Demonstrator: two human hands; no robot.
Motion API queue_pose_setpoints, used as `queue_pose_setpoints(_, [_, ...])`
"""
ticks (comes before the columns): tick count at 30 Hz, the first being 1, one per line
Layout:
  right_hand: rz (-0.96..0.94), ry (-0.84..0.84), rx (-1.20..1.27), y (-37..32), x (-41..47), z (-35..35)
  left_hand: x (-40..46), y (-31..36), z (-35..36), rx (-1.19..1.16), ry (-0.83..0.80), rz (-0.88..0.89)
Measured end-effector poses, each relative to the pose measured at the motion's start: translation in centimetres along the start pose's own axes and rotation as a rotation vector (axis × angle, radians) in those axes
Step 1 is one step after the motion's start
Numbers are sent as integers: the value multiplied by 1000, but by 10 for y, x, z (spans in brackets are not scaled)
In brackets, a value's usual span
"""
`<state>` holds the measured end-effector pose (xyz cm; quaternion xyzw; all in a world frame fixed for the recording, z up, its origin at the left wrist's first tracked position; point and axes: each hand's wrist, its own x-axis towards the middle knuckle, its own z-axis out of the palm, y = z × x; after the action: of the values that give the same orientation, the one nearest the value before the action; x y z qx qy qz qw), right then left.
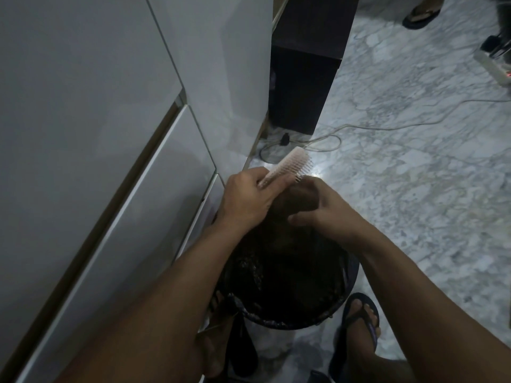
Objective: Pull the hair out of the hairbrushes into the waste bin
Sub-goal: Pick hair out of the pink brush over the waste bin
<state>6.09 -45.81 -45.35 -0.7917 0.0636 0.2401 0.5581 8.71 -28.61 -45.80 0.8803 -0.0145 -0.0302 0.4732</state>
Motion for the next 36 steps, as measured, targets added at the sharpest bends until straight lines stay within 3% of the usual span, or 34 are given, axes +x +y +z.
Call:
queue_pose_setpoints(3, [-34, -204, 162, 1, -1, 5, -1, -1, -3, -22, 6, 32])
queue_pose_setpoints(8, [-34, -266, 172, -6, -7, 2, 8, -11, -16, 17, 113, -68])
queue_pose_setpoints(18, [-34, -446, -39, -11, -10, -14, 19, -23, -26, -31, 237, -128])
queue_pose_setpoints(21, [-31, -376, -138, -10, -12, -13, 18, -21, -27, -36, 212, -158])
queue_pose_setpoints(25, [-94, -105, -310, 4, -8, -4, 12, -13, -23, -4, 78, -194])
queue_pose_setpoints(29, [-202, 63, -27, -2, -4, 8, 5, -5, -14, -24, -49, -139])
queue_pose_setpoints(32, [-268, 208, -65, -9, -2, 15, 4, -7, -9, -104, -93, -111])
queue_pose_setpoints(36, [-212, 179, -199, -6, -1, 13, 7, -11, -9, -90, -1, -119])
